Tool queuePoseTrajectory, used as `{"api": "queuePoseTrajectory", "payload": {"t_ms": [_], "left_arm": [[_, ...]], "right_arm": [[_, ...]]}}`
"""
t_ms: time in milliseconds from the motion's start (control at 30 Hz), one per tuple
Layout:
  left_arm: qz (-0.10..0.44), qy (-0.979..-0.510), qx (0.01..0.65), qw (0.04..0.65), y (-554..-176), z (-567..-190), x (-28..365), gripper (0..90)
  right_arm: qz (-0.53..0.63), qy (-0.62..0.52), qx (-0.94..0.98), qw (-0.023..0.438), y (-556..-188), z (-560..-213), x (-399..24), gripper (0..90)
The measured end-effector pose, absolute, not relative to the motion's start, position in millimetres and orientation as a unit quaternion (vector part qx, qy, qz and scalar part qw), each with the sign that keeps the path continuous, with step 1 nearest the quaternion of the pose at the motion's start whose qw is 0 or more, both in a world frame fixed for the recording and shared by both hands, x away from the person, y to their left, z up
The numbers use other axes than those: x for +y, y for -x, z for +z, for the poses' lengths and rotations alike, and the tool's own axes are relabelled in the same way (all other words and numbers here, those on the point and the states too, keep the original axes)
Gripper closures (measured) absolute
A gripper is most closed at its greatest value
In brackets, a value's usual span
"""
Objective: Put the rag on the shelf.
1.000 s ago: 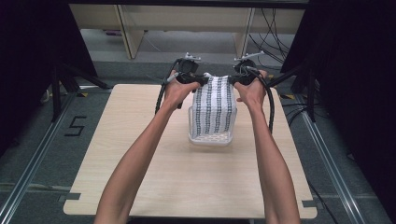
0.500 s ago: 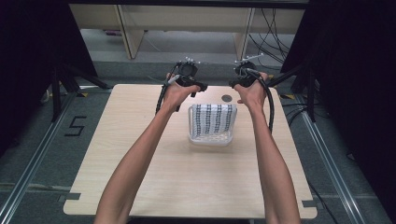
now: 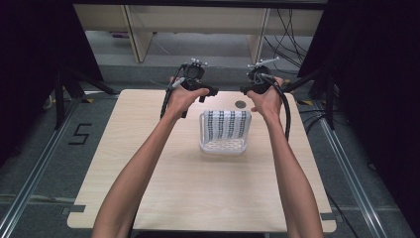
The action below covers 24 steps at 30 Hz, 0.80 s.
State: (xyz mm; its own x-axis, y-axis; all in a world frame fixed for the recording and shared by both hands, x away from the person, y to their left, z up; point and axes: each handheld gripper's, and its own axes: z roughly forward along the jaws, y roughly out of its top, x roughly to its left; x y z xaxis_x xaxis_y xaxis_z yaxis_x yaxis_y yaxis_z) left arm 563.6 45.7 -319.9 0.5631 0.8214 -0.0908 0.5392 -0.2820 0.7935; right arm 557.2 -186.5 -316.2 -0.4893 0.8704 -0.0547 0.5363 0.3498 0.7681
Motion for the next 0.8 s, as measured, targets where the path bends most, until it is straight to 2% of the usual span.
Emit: {"api": "queuePoseTrajectory", "payload": {"t_ms": [300,533,800], "left_arm": [[0.163,-0.772,0.445,0.424,-557.9,-320.7,58.3,28.3],[0.161,-0.774,0.437,0.429,-549.1,-324.9,65.1,28.0],[0.163,-0.777,0.426,0.435,-535.5,-324.3,71.0,27.8]], "right_arm": [[0.376,-0.437,0.784,0.231,-546.9,-318.9,-186.9,62.6],[0.396,-0.416,0.785,0.230,-524.4,-313.9,-184.3,52.7],[0.418,-0.399,0.784,0.228,-507.8,-312.1,-188.8,48.0]]}}
